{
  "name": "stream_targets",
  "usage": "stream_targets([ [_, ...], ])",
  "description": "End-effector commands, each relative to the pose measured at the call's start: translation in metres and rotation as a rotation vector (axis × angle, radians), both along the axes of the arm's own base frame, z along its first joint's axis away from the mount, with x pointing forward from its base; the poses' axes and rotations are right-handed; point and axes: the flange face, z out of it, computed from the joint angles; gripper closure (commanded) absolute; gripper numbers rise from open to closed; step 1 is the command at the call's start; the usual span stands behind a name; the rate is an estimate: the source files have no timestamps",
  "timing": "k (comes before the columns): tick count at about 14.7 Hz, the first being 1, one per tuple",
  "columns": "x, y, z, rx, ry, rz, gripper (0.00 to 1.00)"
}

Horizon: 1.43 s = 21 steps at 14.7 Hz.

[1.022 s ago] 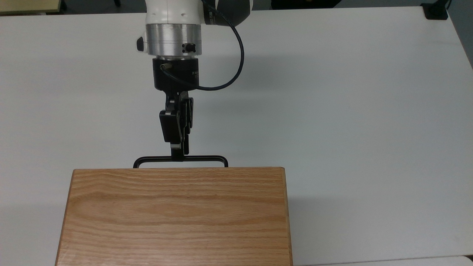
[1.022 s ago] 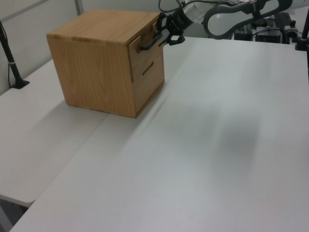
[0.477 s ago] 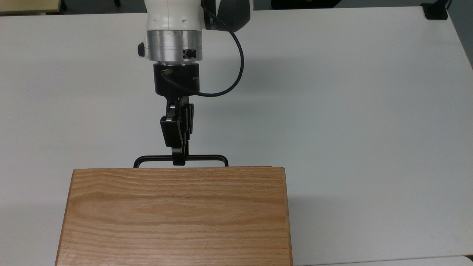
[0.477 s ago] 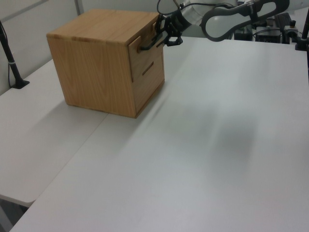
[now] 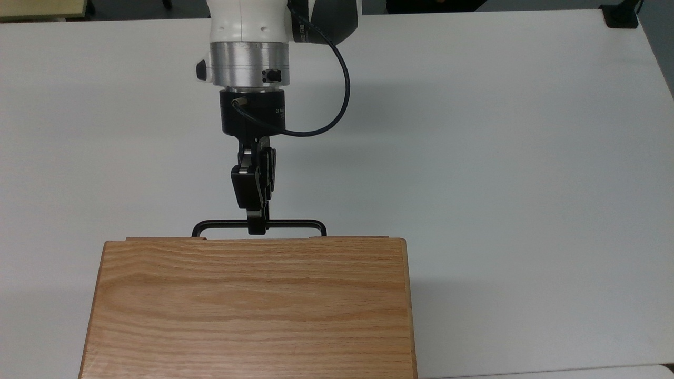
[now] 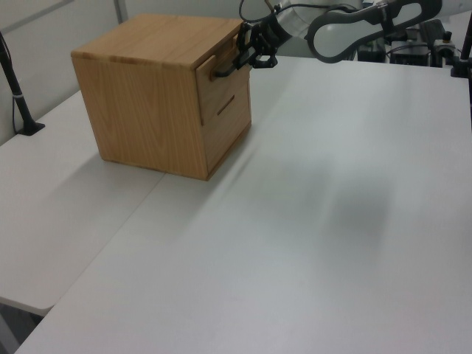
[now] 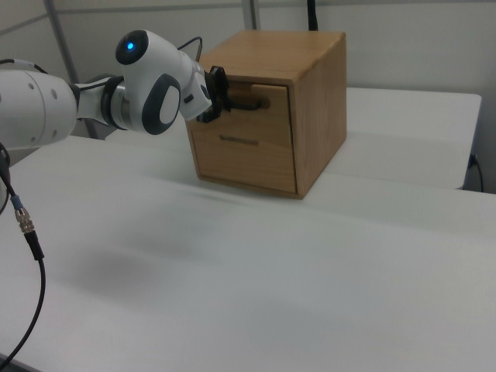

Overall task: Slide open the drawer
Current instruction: 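Pull the handle away from the cabinet, sliding the drawer out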

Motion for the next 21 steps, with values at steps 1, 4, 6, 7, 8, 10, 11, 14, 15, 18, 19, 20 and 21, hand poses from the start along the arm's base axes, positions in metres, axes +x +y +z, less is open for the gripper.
stream_targets([
  [1, -0.028, 0.004, 0.000, 0.044, 0.024, -0.022, 0.93],
  [4, -0.056, 0.004, -0.006, 0.044, 0.049, -0.021, 0.93],
  [6, -0.077, 0.004, -0.011, 0.043, 0.038, -0.020, 0.93],
  [7, -0.087, 0.003, -0.013, 0.043, 0.040, -0.021, 0.93],
  [8, -0.096, 0.003, -0.017, 0.042, 0.050, -0.020, 0.93],
  [10, -0.110, 0.003, -0.019, 0.042, 0.064, -0.019, 0.93],
  [11, -0.116, 0.003, -0.019, 0.042, 0.067, -0.019, 0.93],
  [14, -0.135, 0.002, -0.022, 0.041, 0.086, -0.019, 0.93],
  [15, -0.142, 0.002, -0.025, 0.041, 0.095, -0.019, 0.93],
  [18, -0.158, 0.008, -0.028, 0.039, 0.112, -0.006, 0.93],
  [19, -0.160, 0.008, -0.029, 0.038, 0.115, -0.005, 0.93],
  [20, -0.162, 0.008, -0.031, 0.038, 0.120, -0.005, 0.93],
  [21, -0.162, 0.008, -0.033, 0.036, 0.124, -0.004, 0.93],
])
